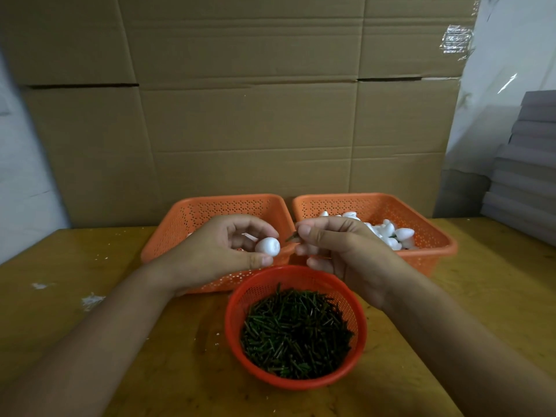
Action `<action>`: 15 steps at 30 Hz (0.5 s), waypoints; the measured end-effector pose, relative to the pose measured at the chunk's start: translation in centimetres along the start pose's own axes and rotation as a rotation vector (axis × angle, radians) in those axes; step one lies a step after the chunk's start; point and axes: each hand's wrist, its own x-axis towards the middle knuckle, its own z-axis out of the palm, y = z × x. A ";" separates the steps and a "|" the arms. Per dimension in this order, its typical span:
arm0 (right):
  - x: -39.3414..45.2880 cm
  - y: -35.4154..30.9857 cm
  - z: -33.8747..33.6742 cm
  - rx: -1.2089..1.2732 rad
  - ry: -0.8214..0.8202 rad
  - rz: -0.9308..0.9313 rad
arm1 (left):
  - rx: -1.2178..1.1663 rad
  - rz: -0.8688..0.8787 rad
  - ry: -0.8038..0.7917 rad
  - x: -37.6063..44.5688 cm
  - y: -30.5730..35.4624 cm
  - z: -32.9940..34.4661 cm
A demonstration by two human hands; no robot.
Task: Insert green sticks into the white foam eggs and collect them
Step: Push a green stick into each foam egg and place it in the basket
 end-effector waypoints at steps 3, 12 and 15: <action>0.1 0.1 0.0 -0.032 0.035 -0.001 | -0.013 0.017 -0.004 0.0 0.1 0.0; 0.2 0.2 0.1 -0.007 0.051 0.003 | -0.039 0.041 0.000 0.1 0.1 0.1; 0.2 0.3 0.2 0.004 0.058 0.006 | -0.038 0.044 0.001 0.1 0.1 0.1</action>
